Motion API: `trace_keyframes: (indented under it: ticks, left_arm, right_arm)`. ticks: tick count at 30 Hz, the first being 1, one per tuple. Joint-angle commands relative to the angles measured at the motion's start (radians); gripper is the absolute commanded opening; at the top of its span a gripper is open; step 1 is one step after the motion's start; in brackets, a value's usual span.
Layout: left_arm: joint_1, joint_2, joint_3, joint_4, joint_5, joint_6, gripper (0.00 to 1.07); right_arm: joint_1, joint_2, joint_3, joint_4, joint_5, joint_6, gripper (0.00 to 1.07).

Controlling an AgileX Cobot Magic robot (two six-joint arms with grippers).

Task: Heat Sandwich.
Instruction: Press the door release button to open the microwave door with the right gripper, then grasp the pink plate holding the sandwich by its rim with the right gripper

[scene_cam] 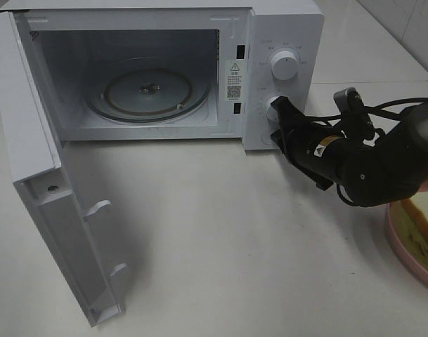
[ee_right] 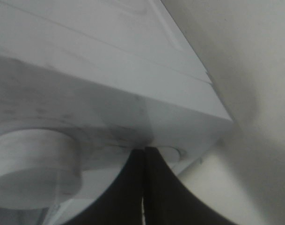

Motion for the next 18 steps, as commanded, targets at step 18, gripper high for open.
trace_keyframes:
  ticks: [18]
  left_arm:
    - [0.001, -0.020, 0.002, 0.000, -0.009, 0.000, 0.98]
  right_arm:
    - [-0.018, -0.224, 0.125, -0.297, 0.185, -0.075, 0.00]
